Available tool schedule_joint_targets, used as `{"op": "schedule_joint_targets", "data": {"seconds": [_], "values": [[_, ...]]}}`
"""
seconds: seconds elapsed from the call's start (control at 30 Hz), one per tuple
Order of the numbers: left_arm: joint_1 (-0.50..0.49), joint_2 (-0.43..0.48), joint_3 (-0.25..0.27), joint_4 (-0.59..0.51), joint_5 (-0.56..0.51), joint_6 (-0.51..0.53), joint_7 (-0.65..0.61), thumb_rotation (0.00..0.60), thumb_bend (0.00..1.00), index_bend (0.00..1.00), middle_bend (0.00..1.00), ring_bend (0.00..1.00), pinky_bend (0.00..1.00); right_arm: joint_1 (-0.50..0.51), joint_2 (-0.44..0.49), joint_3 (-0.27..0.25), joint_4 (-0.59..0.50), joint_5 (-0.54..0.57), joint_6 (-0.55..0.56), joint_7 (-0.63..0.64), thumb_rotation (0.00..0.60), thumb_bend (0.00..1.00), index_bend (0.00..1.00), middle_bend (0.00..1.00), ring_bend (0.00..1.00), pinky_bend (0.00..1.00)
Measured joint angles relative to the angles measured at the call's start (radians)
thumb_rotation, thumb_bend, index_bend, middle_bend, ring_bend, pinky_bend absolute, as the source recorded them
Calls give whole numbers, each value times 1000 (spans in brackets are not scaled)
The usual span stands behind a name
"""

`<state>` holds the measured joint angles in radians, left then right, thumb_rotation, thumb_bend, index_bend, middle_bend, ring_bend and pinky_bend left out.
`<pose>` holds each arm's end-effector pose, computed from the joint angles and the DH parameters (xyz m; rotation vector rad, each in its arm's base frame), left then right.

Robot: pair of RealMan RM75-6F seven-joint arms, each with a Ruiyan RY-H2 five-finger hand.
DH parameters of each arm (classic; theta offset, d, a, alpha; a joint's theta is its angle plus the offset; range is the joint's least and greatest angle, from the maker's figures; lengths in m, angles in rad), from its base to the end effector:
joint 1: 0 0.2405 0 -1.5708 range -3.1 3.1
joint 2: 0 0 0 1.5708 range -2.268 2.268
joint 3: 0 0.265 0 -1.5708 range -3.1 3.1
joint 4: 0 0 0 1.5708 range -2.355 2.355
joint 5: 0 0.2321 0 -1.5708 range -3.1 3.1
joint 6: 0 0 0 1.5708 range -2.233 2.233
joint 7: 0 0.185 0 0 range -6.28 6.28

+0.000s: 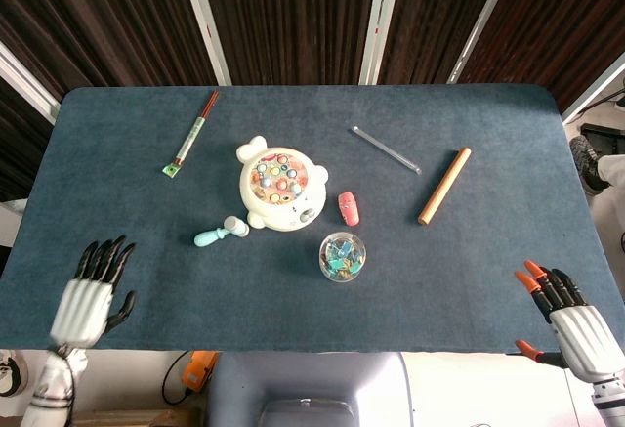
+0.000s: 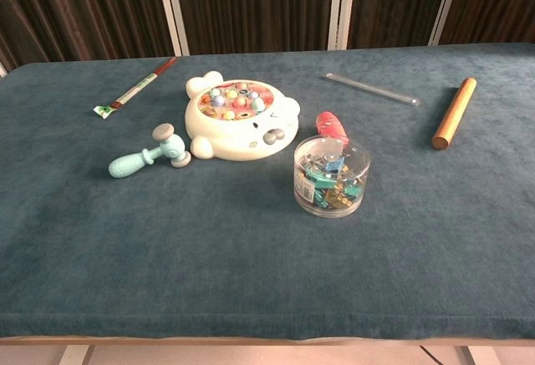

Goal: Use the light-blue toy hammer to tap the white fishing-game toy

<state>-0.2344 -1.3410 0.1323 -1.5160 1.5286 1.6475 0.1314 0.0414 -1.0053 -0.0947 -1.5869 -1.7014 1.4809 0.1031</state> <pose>-0.2869 0.2269 0.0721 -1.5191 -0.7950 -1.0164 -0.3350 -0.1724 0.1442 1.6140 -0.9574 0.8337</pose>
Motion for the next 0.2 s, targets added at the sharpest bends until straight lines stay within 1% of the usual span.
{"op": "schedule_joint_targets", "data": {"seconds": [0.07,0.1,0.2], "values": [[58,9,33,14,35,50,-53,600,415,41,0,0,0,-1,-8,4,-8,9,-6,-27,600,321,0,0,0,0],[69,15,41,17,44,57,-61,600,415,41,0,0,0,-1,-12,5,-11,12,-7,-38,600,321,0,0,0,0],[77,37,52,21,54,30,-64,600,414,40,0,0,0,-3,-21,9,-18,21,-10,-63,600,321,0,0,0,0]]}}
